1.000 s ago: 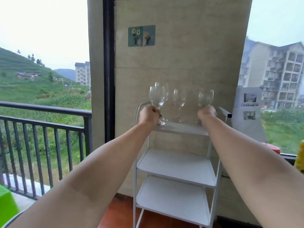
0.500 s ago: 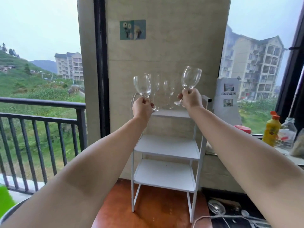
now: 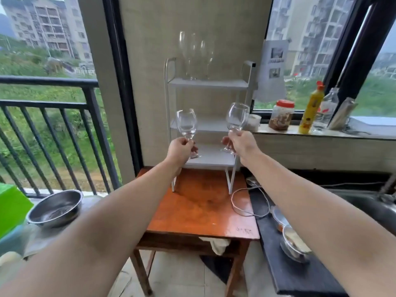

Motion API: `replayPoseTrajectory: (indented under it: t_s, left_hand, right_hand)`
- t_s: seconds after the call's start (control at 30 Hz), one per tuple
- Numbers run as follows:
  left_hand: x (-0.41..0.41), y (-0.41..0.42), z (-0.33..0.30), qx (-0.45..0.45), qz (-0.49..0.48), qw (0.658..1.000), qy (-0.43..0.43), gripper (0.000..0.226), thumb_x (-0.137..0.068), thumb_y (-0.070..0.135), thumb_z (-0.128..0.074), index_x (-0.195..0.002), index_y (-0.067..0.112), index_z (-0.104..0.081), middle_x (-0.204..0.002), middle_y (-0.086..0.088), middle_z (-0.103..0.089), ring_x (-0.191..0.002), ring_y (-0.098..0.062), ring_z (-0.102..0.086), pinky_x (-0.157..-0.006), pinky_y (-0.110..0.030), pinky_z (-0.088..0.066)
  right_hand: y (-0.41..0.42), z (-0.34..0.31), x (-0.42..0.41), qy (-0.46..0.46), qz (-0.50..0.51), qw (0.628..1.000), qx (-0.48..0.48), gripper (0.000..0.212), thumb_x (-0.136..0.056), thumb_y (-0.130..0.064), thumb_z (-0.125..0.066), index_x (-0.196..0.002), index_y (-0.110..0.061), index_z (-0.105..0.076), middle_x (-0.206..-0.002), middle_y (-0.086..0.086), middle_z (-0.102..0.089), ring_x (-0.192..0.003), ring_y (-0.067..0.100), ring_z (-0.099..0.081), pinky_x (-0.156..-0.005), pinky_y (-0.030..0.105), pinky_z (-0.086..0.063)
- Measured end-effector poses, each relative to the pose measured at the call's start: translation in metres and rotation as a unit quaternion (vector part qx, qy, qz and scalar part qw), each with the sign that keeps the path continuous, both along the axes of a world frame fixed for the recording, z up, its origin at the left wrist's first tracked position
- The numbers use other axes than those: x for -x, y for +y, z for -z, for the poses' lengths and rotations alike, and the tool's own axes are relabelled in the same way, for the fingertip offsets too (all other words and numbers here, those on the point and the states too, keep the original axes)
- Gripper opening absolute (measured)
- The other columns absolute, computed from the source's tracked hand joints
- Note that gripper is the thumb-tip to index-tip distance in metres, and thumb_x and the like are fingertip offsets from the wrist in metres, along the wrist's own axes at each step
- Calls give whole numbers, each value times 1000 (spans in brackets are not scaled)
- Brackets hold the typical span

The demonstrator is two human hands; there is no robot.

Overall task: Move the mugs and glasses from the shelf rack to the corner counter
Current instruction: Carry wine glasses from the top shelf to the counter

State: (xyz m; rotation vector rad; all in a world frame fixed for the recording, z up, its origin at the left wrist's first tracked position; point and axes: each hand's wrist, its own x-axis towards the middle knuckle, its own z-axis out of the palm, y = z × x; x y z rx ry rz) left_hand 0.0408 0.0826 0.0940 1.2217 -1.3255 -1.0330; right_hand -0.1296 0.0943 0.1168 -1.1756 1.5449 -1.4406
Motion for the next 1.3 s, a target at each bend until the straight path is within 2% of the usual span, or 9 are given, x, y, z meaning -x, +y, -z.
replayPoseTrajectory:
  t_s: [0.13,0.23,0.33,0.43,0.67,0.73,0.93,1.13,1.3]
  left_hand:
    - [10,41,65,-68,44,995,-55,25,-95,8,-50,-72,13,-60,-68,-1,-63,-61,-11,-56,-51,-19,-43]
    - [25,71,115,-121,85,984,-97,14,-95,9,-52,-85,6,-61,-72,-2,-64,-59,-8,-54,-48,-13,-42]
    - [50,102,161,-151,137,967,-155,22,-92,7,-55,-70,9,-58,-69,-4,-65,-60,-13,-57,-49,-14,-43]
    - [87,138,193,-155,202,945,-207,32,-90,6,-57,-59,16,-56,-60,4,-64,-46,0,-55,-53,-21,-41]
    - [198,258,238,-185,347,894,-215,30,-90,10,-58,-61,18,-59,-58,6,-64,-44,5,-53,-50,-16,-42]
    - [237,308,249,-199,389,875,-209,28,-90,10,-59,-63,16,-60,-61,3,-66,-50,-1,-58,-54,-18,-46]
    - [331,452,269,-196,493,813,-238,29,-86,7,-61,-58,18,-61,-51,10,-66,-51,-7,-54,-54,-22,-43]
    - [419,586,262,-183,598,737,-256,20,-75,2,-65,-59,13,-63,-58,-2,-59,-50,-10,-45,-53,-23,-37]
    - [486,675,267,-163,666,678,-265,16,-87,5,-58,-72,8,-64,-60,4,-65,-35,6,-47,-52,-21,-38]
  right_hand:
    - [54,74,16,-82,2,993,-87,31,-96,-3,-47,-68,-2,-58,-48,1,-62,-52,11,-58,-52,22,-47]
    - [100,126,35,-98,20,985,-139,27,-96,0,-47,-71,0,-58,-60,7,-61,-51,10,-57,-53,19,-48]
    - [155,179,64,-129,74,971,-186,24,-93,1,-51,-70,-3,-58,-57,5,-63,-56,19,-57,-58,31,-47]
    - [218,213,94,-163,148,950,-223,31,-94,4,-48,-65,-6,-54,-40,0,-61,-37,5,-57,-37,13,-41]
    - [378,264,164,-171,285,907,-258,24,-93,5,-45,-74,-6,-53,-66,9,-56,-43,2,-60,-30,6,-31]
    - [440,270,189,-166,331,890,-266,16,-94,3,-45,-82,-5,-53,-65,6,-57,-37,-3,-58,-32,7,-34]
    - [613,285,254,-155,421,841,-303,33,-90,-1,-51,-60,-15,-56,-71,6,-64,-73,24,-61,-59,28,-43]
    - [757,283,294,-186,520,777,-303,31,-87,0,-52,-60,-14,-57,-86,15,-67,-91,29,-66,-86,42,-51]
    - [840,288,321,-231,594,718,-281,20,-89,2,-49,-74,-3,-63,-87,15,-65,-90,29,-67,-72,32,-47]
